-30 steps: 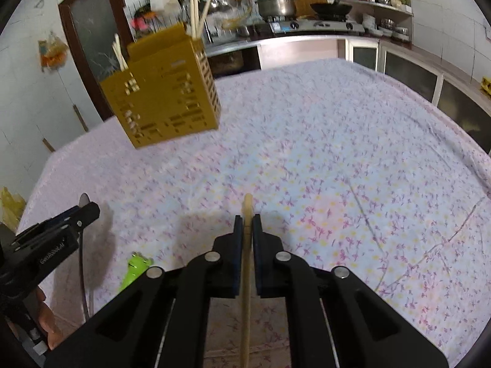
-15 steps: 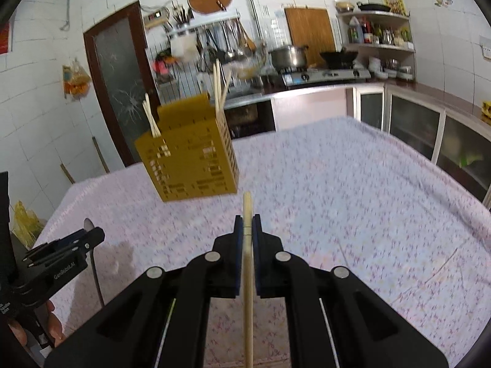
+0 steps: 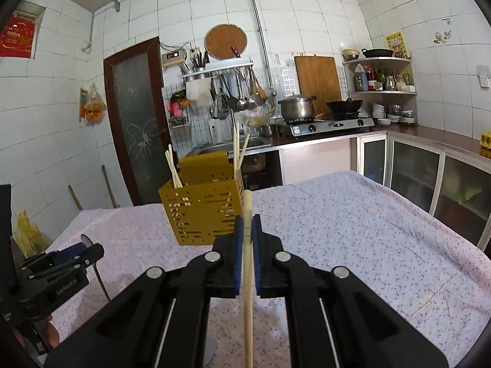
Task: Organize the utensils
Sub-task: 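Lift the metal spoon and chopstick and carry both over the yellow holder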
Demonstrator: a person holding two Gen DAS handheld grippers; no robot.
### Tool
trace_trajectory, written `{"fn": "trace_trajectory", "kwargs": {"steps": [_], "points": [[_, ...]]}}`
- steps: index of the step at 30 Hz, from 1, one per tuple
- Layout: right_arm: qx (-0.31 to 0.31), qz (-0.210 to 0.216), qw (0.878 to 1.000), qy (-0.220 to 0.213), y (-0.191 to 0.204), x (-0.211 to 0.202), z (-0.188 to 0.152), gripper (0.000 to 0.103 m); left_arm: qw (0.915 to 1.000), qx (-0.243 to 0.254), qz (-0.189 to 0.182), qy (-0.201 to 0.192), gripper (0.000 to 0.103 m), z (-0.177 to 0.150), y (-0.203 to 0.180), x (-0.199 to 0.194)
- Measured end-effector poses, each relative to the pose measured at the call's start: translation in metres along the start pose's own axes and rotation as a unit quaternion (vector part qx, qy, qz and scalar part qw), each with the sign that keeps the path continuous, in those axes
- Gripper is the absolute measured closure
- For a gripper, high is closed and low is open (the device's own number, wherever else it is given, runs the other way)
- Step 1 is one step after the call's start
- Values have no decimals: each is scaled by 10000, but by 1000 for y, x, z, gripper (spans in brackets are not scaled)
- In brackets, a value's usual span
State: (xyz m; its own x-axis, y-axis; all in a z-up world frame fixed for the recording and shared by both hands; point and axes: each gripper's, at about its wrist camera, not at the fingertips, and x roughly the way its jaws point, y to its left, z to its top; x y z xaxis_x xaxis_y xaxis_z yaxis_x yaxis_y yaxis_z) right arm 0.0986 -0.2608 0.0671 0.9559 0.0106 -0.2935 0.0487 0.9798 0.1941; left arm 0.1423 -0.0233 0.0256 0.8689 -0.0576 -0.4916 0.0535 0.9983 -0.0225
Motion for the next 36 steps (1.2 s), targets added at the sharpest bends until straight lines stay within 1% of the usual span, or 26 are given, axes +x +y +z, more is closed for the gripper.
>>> {"fn": "trace_trajectory", "kwargs": {"steps": [8, 12, 19, 22, 25, 29, 32, 34, 36], "points": [[-9, 59, 9999, -95, 2, -6, -3, 97, 9999, 38, 24, -97, 68, -4, 4, -7], [3, 62, 9999, -133, 0, -6, 1, 97, 9999, 59, -47, -142, 68, -2, 3, -10], [-34, 40, 9996, -280, 0, -2, 16, 97, 9991, 176, -166, -349, 68, 17, -3, -14], [-104, 42, 9989, -446, 1, 5, 32, 97, 9984, 205, -221, -484, 68, 33, -5, -13], [-131, 66, 9979, -632, 3, 13, 52, 97, 9973, 219, -267, -649, 68, 57, -8, -9], [-256, 149, 9945, -1008, 11, 21, 90, 97, 9943, 249, -383, -961, 68, 101, -13, -3], [-313, 215, 9910, -1280, 19, 29, 119, 97, 9915, 265, -383, -1211, 68, 131, -18, 4], [-376, 232, 9892, -1400, 26, 38, 136, 101, 9894, 243, -378, -1384, 68, 153, -20, 10], [-404, 229, 9881, -1466, 29, 47, 148, 101, 9894, 189, -335, -1404, 68, 169, -20, 20]]}}
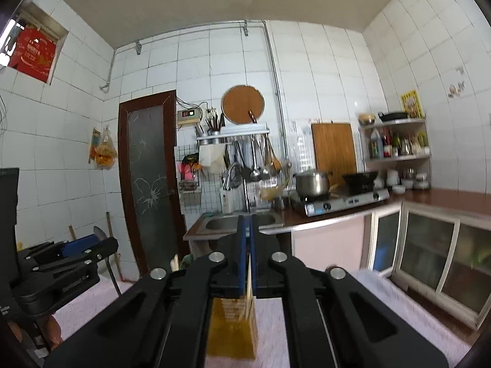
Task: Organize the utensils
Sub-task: 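Lift the metal spoon and chopstick and carry both over the yellow holder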
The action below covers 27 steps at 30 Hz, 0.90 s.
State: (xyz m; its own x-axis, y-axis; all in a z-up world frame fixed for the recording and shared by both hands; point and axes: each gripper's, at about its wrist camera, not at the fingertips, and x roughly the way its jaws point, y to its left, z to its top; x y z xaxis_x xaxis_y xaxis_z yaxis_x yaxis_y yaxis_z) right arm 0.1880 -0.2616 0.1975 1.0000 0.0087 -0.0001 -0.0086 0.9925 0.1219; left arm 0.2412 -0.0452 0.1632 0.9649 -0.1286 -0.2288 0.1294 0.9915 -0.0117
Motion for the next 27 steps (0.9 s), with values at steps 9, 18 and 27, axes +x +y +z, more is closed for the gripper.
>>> {"fn": "trace_trajectory", "kwargs": {"steps": [9, 18, 27], "points": [[95, -170, 9895, 1433, -29, 37, -55, 99, 9988, -152, 6, 475, 68, -23, 18, 29], [47, -111, 9429, 3328, -43, 61, -161, 81, 9947, -142, -27, 1016, 68, -65, 23, 30], [-371, -9, 9039, 4262, -23, 77, -225, 64, 9908, -154, 25, 1343, 68, -93, 32, 26]]}}
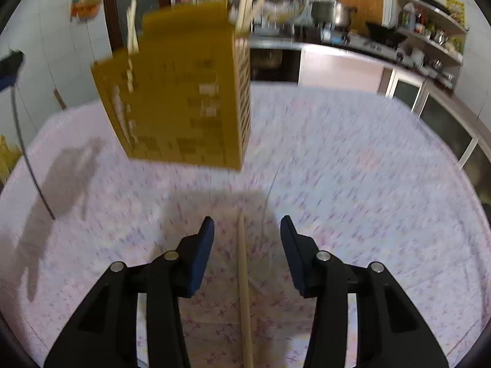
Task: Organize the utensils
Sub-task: 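Lift the metal spoon and chopstick and carry both over the yellow holder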
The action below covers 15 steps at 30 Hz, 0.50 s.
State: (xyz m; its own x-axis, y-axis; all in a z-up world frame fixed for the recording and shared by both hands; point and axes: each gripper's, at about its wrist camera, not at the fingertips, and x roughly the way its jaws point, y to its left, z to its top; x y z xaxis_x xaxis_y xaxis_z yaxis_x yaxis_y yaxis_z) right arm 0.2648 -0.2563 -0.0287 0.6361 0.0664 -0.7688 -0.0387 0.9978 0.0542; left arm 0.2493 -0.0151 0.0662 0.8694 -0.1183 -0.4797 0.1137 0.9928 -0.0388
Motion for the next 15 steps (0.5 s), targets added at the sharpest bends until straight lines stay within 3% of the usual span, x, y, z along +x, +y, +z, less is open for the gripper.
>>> {"fn": "trace_trajectory", "kwargs": {"steps": [3, 6, 10, 15], "points": [[-80, -52, 9999, 54, 4, 6, 0, 72, 10000, 20, 20, 32, 68, -4, 1, 1], [-131, -32, 9999, 73, 5, 8, 1, 93, 10000, 19, 18, 42, 68, -5, 2, 2], [-166, -63, 9998, 19, 7, 6, 1, 97, 10000, 29, -8, 53, 68, -7, 0, 4], [71, -19, 9987, -505, 1, -28, 7, 97, 10000, 69, -16, 45, 68, -4, -6, 4]]}}
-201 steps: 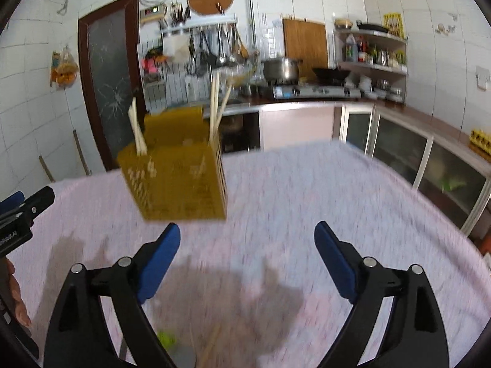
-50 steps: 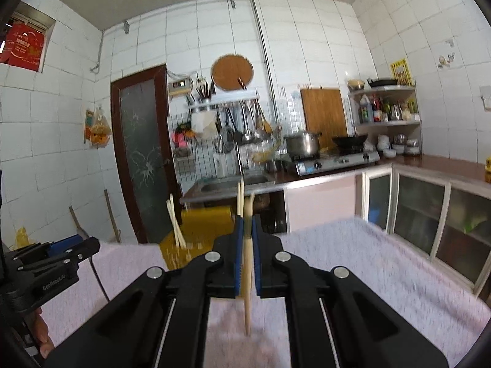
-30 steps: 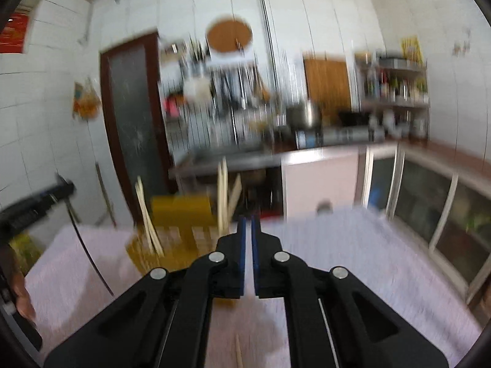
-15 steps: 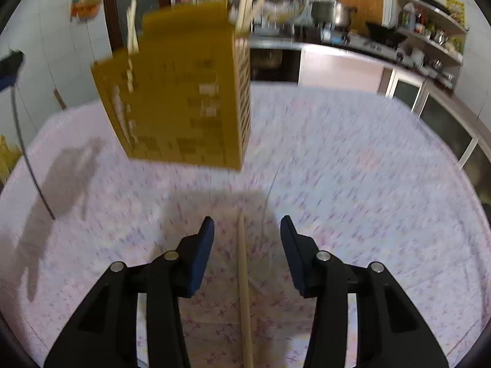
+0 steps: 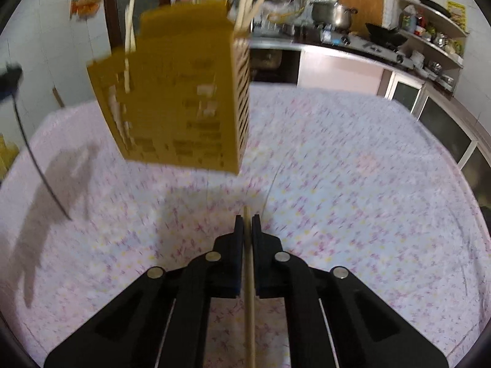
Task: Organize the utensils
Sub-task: 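Lift the metal spoon and chopstick and carry both over the yellow holder, then open both tools to drop the spoon and chopstick into the holder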
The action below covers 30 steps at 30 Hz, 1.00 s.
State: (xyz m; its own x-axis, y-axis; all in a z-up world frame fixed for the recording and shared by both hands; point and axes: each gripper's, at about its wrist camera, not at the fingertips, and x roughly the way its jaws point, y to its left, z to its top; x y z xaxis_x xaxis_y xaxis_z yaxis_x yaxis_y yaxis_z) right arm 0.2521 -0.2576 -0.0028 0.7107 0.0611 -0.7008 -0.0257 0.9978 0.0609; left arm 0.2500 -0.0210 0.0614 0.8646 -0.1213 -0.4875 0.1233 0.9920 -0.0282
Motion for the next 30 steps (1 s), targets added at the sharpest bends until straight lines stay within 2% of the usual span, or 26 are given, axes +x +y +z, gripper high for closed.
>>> {"fn": "trace_trajectory", "kwargs": {"steps": [5, 9, 15, 18, 25, 30], "points": [[244, 63, 9968, -760, -9, -49, 18, 98, 10000, 24, -17, -93, 68, 3, -4, -6], [348, 165, 9898, -1375, -9, -84, 35, 98, 9997, 75, -17, -218, 68, 8, -7, -14], [381, 164, 9711, -2350, -1, -128, 55, 98, 9985, 125, -34, -540, 68, 29, -10, -32], [317, 130, 9574, -2869, 5, -150, 74, 98, 9973, 118, -87, -724, 68, 47, -11, -41], [124, 229, 9321, -3614, 26, -186, 137, 98, 9890, 133, -175, -1462, 68, 112, -21, -60], [-93, 167, 9235, -3831, 46, -181, 169, 98, 9870, 167, -207, -1583, 68, 138, -31, -42]]}}
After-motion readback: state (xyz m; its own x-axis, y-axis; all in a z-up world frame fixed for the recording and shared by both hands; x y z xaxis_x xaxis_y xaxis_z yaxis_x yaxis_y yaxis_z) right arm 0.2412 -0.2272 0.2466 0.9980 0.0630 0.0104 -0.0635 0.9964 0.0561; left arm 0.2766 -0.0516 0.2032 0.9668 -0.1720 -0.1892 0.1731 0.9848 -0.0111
